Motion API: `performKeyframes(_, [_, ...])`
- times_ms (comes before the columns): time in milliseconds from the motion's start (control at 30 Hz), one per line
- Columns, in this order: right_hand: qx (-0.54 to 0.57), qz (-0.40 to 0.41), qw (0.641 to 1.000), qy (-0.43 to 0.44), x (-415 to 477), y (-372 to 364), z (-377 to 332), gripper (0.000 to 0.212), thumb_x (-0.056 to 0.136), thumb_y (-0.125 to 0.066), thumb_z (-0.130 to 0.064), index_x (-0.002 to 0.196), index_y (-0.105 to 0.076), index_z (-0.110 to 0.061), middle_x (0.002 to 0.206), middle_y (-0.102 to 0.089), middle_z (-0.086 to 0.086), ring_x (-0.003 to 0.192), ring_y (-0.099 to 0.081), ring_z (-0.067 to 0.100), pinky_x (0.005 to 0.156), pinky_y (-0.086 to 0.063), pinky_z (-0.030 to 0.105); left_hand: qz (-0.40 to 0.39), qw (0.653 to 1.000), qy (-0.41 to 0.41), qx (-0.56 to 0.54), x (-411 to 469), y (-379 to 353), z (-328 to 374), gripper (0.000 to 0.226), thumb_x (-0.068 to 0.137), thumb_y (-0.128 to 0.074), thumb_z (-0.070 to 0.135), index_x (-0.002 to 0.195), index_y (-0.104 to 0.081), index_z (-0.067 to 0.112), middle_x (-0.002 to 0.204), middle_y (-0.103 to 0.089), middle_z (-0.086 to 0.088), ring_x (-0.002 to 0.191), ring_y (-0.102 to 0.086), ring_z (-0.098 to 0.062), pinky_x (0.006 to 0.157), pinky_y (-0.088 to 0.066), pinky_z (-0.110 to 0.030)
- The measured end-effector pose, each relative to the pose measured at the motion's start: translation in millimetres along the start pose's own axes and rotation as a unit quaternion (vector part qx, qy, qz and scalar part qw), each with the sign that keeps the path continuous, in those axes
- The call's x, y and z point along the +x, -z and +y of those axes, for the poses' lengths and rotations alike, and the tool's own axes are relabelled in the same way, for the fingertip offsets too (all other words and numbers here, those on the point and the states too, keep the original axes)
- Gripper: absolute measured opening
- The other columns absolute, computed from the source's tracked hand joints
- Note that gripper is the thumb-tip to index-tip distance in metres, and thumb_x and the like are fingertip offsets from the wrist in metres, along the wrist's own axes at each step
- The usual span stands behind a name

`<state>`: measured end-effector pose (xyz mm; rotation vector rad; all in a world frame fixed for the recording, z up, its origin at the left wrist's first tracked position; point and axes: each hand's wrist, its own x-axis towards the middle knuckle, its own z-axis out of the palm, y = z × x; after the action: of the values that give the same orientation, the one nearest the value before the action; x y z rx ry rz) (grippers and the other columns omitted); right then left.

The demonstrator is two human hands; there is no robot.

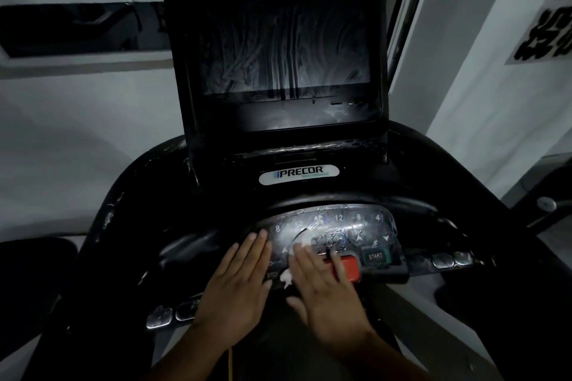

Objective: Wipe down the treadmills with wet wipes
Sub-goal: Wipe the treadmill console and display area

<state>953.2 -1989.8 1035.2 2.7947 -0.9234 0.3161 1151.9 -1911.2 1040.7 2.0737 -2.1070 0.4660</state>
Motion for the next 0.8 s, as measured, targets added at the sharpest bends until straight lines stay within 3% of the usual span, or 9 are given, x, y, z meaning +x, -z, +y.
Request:
performKeyframes(133, [0.008,0.008,0.988,-0.152,40,17,-3,0.068,0.105,-0.026,-0.055,0.155,-0.031,-0.008,0.163,-0.024,0.012,0.153,-0.02,0.028,0.118,-0.013,0.053,-0.012,1.0,0.002,0.0,-9,3,-8,0.063,0.099,-0.035,0.039,0.151,-0.039,0.003,0.163,-0.031,-0.013,0.15,-0.031,-0.026,0.117,-0.025,-0.045])
performKeyframes(333, [-0.013,-0.001,1.0,-0.012,-16,-24,-68,0.071,0.097,-0.039,-0.052,0.152,-0.039,-0.008,0.167,-0.007,0.011,0.153,-0.018,0.026,0.118,-0.016,0.051,-0.019,1.0,-0.011,-0.011,-29,5,-29,0.062,0.099,-0.035,0.038,0.15,-0.043,0.004,0.163,-0.032,-0.012,0.149,-0.032,-0.026,0.116,-0.026,-0.045])
performKeyframes(467, [-0.018,-0.002,0.992,-0.125,10,-10,-69,0.072,0.103,-0.028,-0.055,0.157,-0.026,-0.007,0.167,-0.01,0.014,0.155,-0.012,0.029,0.121,-0.014,0.057,-0.033,0.999,-0.027,-0.013,-35,9,-37,0.064,0.098,-0.035,0.039,0.152,-0.04,0.005,0.163,-0.031,-0.01,0.15,-0.031,-0.024,0.117,-0.024,-0.043])
performKeyframes(533, [0.005,-0.008,0.993,-0.116,24,-8,-90,0.072,0.104,-0.026,-0.053,0.159,-0.018,-0.006,0.167,-0.007,0.017,0.155,-0.004,0.032,0.122,-0.011,0.058,-0.04,0.999,-0.029,-0.014,-39,8,-40,0.063,0.096,-0.036,0.034,0.152,-0.04,0.005,0.164,-0.029,-0.01,0.15,-0.031,-0.024,0.116,-0.024,-0.043])
performKeyframes(667, [-0.014,-0.018,1.0,-0.017,-10,-26,-99,0.073,0.098,-0.037,-0.05,0.157,-0.029,-0.007,0.168,-0.003,0.013,0.155,-0.01,0.027,0.119,-0.016,0.053,-0.052,0.998,-0.033,-0.019,-40,11,-45,0.06,0.098,-0.034,0.031,0.152,-0.04,0.005,0.164,-0.027,-0.011,0.15,-0.03,-0.024,0.116,-0.024,-0.042])
performKeyframes(800, [-0.019,0.005,0.993,-0.113,21,-4,-52,0.068,0.104,-0.027,-0.053,0.157,-0.028,-0.009,0.166,-0.015,0.012,0.153,-0.018,0.027,0.119,-0.015,0.055,-0.057,0.998,-0.037,-0.016,-24,20,-36,0.063,0.096,-0.036,0.036,0.15,-0.043,0.003,0.161,-0.035,-0.013,0.149,-0.033,-0.025,0.116,-0.023,-0.043])
